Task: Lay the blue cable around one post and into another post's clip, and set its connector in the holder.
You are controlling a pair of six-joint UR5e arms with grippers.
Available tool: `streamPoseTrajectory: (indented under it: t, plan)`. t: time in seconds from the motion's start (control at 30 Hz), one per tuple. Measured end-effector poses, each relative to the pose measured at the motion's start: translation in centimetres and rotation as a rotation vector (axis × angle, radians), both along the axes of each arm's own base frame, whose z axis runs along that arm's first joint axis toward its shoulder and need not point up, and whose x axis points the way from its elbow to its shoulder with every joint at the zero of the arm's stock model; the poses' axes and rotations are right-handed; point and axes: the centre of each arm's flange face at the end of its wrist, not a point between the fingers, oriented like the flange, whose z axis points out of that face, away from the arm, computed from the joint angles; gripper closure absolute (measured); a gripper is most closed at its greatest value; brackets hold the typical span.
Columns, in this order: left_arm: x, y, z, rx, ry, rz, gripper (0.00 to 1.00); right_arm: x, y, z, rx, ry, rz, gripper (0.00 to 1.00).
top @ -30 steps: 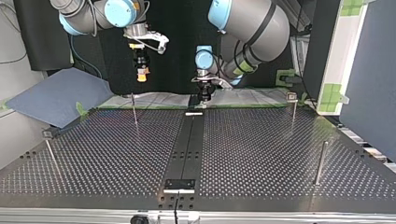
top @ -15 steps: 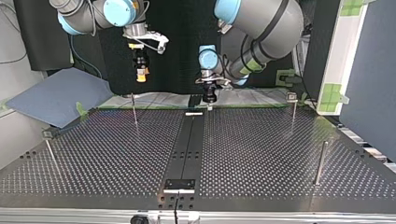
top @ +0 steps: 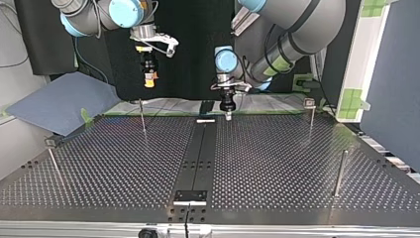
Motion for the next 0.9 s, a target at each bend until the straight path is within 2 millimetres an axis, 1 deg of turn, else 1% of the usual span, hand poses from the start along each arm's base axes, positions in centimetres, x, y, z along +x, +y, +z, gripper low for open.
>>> streamPoseTrajectory:
  t: [0.43,0.9]
  plan:
    - [-1.5,2.7,4.5,0.091,-0.008,0.042,1.00,0.0,0.0,0.2,-0.001,-0.007,-0.002,0.00]
    - [-1.7,5.5,11.1,0.096,-0.050,0.098,1.00,-0.9,-0.7,0.1,-0.001,-0.011,-0.023,0.00]
